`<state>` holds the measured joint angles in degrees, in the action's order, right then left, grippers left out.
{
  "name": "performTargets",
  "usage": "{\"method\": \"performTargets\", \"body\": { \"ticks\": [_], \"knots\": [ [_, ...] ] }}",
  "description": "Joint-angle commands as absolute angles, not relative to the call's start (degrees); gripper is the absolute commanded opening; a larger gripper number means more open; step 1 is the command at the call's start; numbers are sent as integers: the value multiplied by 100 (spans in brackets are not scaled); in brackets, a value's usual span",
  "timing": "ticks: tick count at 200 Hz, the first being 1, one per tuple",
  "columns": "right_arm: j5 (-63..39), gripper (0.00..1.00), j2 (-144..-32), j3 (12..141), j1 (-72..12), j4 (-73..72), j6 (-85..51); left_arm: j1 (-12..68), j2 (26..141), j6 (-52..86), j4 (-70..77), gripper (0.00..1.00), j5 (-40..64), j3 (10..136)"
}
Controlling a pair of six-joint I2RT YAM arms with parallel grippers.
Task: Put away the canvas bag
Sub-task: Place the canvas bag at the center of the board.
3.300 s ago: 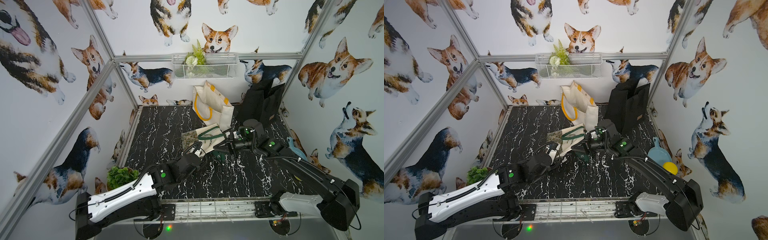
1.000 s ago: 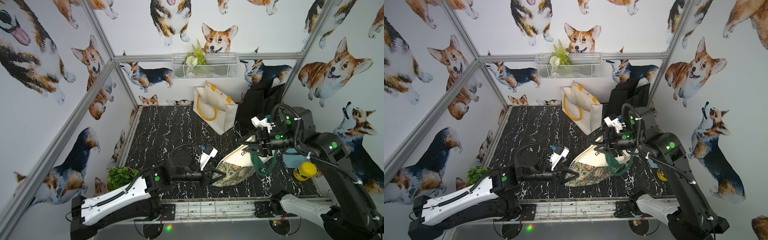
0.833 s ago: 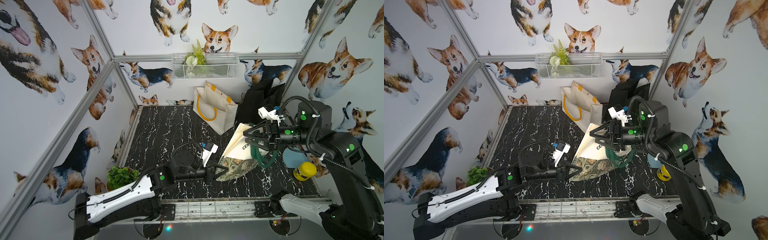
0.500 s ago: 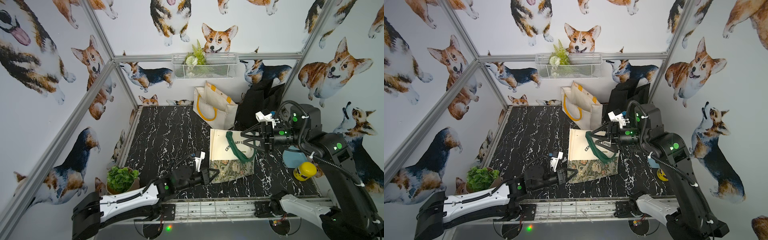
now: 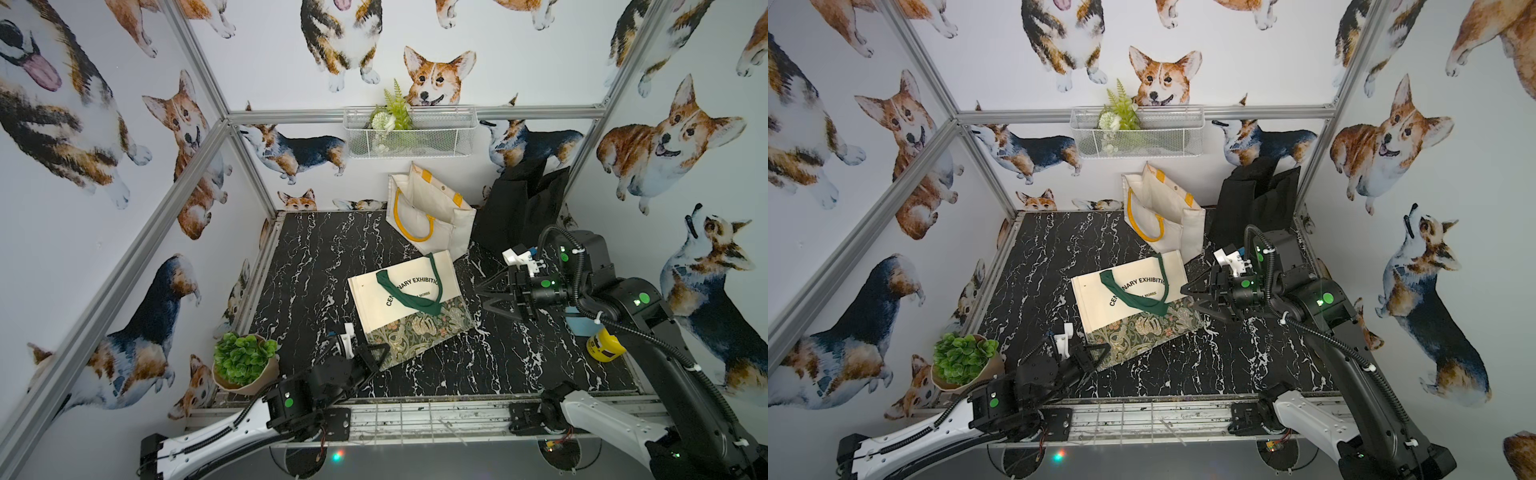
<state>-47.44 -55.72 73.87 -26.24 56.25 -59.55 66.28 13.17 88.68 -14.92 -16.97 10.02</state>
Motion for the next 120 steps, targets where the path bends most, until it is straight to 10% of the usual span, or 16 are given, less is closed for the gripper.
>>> {"method": "performTargets", "body": {
  "ticks": [1,120],
  "knots": [
    [-4322,62,-5545,6895,-2627,5930,-5504,6618,1269,9648,-2696,0,-1886,989],
    [-2508,67,-6381,5928,-2593,5985,-4442,6618,3677,10596,-3123,0,-1460,2236]
  ]
}}
